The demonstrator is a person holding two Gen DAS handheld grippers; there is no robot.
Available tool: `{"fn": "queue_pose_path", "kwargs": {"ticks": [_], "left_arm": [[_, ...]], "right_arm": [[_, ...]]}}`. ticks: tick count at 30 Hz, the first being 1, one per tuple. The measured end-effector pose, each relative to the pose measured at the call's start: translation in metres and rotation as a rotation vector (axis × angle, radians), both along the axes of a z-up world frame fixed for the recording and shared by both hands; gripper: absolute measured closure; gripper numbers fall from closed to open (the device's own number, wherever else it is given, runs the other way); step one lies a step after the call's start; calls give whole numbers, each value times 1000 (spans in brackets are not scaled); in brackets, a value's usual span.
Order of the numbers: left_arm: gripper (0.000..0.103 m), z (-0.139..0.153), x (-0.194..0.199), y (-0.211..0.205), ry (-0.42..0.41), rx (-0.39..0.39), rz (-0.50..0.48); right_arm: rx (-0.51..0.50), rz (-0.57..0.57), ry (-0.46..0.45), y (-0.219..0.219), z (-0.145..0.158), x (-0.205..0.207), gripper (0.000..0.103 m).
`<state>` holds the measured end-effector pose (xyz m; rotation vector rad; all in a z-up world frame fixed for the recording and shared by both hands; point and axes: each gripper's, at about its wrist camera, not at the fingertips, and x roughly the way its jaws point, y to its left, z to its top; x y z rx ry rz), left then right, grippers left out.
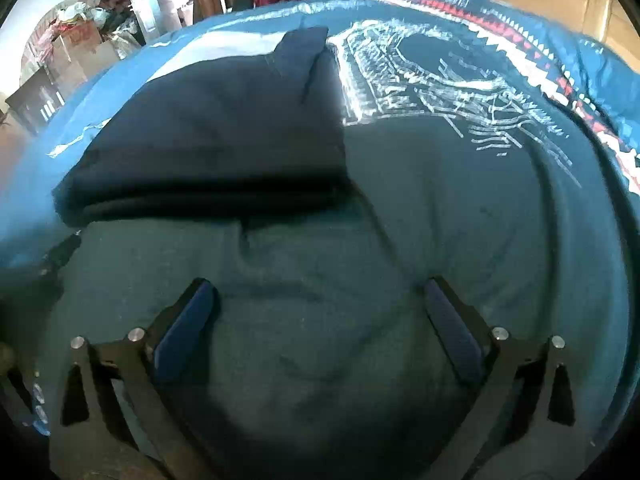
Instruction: Fold large clothes
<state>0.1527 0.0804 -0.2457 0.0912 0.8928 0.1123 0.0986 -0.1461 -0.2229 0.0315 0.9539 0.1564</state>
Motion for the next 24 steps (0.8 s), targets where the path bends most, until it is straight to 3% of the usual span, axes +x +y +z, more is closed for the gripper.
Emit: {"fn": "queue_pose_path", "kwargs": {"ticks": [1,4,8,13,24], "left_arm": [[0,0,2,3,9,-3,23],[0,-1,4,8,31,-50,31],[0,-2,3,1,14,-12,31],[0,-9,9,8,8,-51,27],[0,-11,8,3,-25,-8,26]], "right_arm": [[-17,-2,7,2,0,1,0],[-9,-14,29,0,2,-2,0],[-43,-16,49,4,0,2,0],[-49,-33,-14,6,-8,-6,0],[-17,-30,-39,2,-13,-4,0]]}}
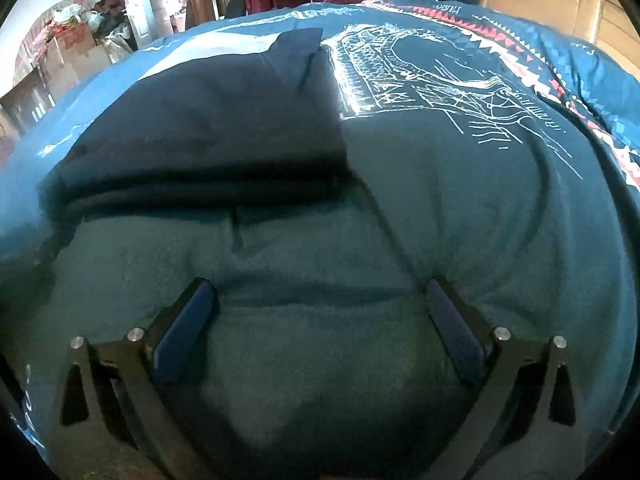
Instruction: Fold large clothes
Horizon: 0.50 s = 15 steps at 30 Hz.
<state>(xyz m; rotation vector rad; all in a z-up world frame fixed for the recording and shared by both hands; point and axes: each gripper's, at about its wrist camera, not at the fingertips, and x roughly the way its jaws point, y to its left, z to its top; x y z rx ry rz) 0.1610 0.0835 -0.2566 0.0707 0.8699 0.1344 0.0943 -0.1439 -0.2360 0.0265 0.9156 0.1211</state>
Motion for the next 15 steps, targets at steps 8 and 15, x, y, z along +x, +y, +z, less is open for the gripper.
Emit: {"fn": "queue_pose_path", "kwargs": {"ticks": [8,15], "left_arm": [[0,-1,1,-1,-2,15,1],[0,-2,2,-2,-2,15,1]], "right_arm": [[-1,0,-1,0,-1,1,0],[-4,0,-2,0,-1,2,0]]}}
